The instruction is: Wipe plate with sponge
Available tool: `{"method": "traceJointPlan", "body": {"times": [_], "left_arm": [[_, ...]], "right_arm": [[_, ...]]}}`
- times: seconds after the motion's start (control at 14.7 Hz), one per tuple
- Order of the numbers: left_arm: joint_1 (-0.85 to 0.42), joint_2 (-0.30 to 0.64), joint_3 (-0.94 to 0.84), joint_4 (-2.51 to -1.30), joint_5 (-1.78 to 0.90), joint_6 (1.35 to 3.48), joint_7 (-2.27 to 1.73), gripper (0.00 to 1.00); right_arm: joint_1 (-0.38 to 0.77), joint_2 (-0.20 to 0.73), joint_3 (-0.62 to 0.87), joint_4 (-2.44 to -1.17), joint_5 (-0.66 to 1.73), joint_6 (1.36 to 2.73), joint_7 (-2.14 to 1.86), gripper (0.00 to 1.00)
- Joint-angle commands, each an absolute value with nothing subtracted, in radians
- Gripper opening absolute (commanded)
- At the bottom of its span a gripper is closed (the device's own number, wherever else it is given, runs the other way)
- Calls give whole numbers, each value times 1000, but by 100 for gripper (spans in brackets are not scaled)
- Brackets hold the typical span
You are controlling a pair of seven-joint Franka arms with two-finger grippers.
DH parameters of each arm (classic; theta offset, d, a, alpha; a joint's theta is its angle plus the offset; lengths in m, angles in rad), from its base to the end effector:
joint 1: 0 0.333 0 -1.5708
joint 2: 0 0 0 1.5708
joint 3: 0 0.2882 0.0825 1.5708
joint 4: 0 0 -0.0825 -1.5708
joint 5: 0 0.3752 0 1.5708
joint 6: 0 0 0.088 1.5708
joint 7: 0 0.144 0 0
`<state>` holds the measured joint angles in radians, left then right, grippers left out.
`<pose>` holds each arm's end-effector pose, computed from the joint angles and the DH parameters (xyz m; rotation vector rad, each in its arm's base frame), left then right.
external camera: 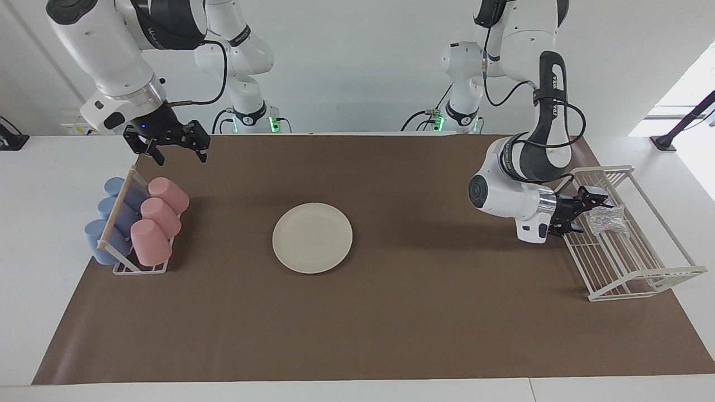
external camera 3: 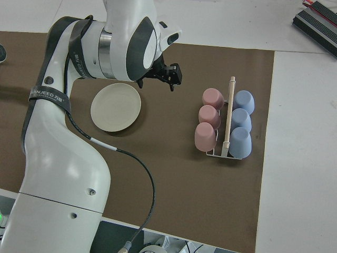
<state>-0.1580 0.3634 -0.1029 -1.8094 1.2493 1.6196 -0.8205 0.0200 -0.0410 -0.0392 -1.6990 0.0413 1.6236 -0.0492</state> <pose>0.6032 -0.0198 0.3347 -1.9025 -0.0889 -0.2099 0.5346 -0.0048 0.5270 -3.0969 -0.0421 0.0510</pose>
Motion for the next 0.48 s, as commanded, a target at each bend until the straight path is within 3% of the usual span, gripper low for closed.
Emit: {"method": "traceJointPlan", "body": {"times": [0.0,0.27,0.41], "left_arm": [[-144,301,-112,-1830,1186,1646,-763,100],[-129,167,-110,-1766,912,1632,-497,100],[-129,144,-110,-1731,762,1615,-486,100]], "right_arm": [[15,-51,-32,-1690,21,1601,-67,100],[15,-51,-32,-1690,23,1600,-67,100],[15,-52,-34,-1690,23,1601,-67,100]]}}
